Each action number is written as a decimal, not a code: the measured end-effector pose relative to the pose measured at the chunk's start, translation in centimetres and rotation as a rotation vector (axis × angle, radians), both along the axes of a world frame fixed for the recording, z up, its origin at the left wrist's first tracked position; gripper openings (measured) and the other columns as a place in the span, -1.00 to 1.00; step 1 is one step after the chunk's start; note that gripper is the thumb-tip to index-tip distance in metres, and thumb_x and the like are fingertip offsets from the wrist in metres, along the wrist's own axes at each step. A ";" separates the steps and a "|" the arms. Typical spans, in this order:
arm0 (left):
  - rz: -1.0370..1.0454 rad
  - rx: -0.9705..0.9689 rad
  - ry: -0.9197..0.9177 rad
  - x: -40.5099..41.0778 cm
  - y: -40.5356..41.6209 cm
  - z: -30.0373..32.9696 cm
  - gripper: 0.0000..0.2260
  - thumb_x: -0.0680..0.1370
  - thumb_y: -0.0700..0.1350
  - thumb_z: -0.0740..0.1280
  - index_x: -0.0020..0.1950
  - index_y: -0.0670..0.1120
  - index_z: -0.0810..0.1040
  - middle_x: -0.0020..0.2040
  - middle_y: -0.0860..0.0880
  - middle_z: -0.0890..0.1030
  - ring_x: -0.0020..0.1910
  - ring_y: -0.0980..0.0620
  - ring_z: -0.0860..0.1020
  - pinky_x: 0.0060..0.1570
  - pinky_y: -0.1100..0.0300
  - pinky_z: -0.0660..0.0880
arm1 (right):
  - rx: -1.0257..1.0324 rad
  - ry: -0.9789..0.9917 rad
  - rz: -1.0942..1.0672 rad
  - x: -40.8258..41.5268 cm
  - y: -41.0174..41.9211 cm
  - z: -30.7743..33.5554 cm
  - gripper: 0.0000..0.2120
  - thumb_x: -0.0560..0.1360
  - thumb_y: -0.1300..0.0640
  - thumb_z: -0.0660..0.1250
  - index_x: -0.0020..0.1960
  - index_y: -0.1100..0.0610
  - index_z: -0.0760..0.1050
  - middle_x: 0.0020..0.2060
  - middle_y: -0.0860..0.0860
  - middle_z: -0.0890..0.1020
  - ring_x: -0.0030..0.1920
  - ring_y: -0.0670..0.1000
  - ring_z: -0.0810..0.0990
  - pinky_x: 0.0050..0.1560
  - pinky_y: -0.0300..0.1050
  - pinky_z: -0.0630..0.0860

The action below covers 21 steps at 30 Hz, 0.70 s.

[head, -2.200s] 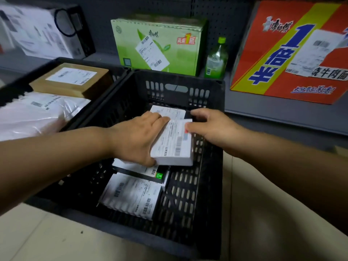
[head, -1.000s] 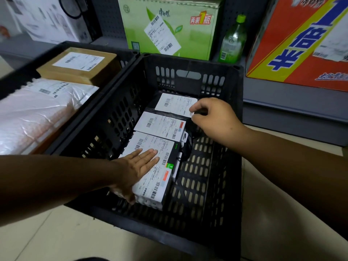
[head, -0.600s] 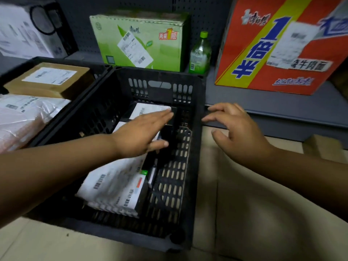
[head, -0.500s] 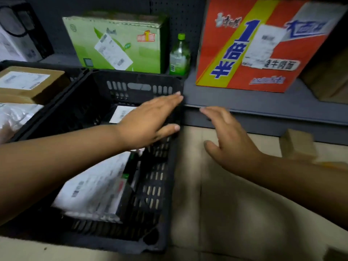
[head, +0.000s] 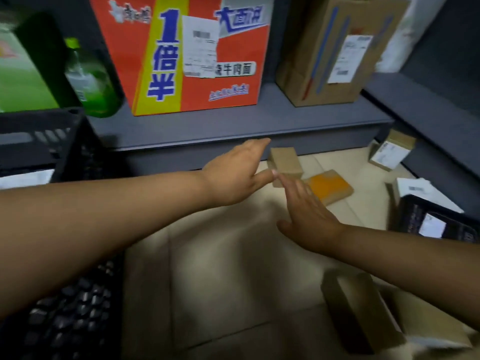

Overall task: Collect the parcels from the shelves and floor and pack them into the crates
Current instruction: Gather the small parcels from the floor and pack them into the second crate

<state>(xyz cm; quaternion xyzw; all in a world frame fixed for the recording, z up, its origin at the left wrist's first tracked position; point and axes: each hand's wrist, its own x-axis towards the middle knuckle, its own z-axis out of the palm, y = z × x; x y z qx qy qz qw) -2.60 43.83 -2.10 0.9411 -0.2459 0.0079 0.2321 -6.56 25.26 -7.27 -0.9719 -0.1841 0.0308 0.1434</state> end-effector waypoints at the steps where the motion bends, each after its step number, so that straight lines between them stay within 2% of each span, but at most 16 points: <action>1: 0.009 0.001 0.015 0.5 -1.4 -0.6 -0.36 0.56 0.18 0.18 0.53 -0.05 0.04 0.50 -0.05 0.21 0.43 -0.01 0.27 0.31 0.11 0.26 | -0.022 0.023 -0.054 0.4 -1.9 -0.7 -0.13 0.43 0.06 0.34 0.52 0.01 -0.16 0.44 0.01 0.12 0.43 0.08 0.12 0.40 0.02 0.20; 10: 0.013 0.058 0.201 3.5 -10.3 -9.1 -0.38 0.53 0.08 0.30 0.50 -0.05 0.12 0.45 -0.08 0.29 0.35 -0.06 0.34 0.26 0.13 0.32 | -0.157 0.223 -0.364 5.8 -15.0 -8.5 -0.22 0.47 0.03 0.32 0.51 0.12 -0.05 0.39 0.15 0.23 0.33 0.22 0.27 0.28 0.09 0.29; 13: 0.048 0.029 0.340 4.4 -12.6 -11.5 -0.38 0.53 0.06 0.30 0.51 -0.04 0.12 0.45 -0.08 0.29 0.34 -0.06 0.36 0.27 0.13 0.32 | -0.174 0.256 -0.380 9.7 -17.8 -9.9 -0.35 0.46 0.04 0.31 0.45 0.10 0.09 0.35 0.16 0.27 0.31 0.23 0.27 0.25 0.10 0.30; 18: 0.186 -0.093 0.549 6.2 -15.4 -15.3 -0.42 0.55 0.00 0.29 0.51 -0.05 0.15 0.44 -0.08 0.31 0.36 -0.05 0.36 0.31 0.10 0.35 | -0.066 0.247 -0.467 15.5 -20.7 -12.1 -0.51 0.50 0.03 0.29 0.34 0.21 0.25 0.27 0.22 0.33 0.25 0.24 0.34 0.20 0.10 0.36; 21: 0.262 -0.195 0.637 7.3 -16.5 -16.8 -0.43 0.55 -0.05 0.29 0.51 -0.05 0.16 0.45 -0.06 0.30 0.36 -0.04 0.37 0.24 0.22 0.34 | 0.027 0.262 -0.550 17.3 -21.8 -13.7 -0.52 0.54 0.02 0.24 0.35 0.24 0.26 0.30 0.25 0.31 0.30 0.25 0.33 0.26 0.12 0.34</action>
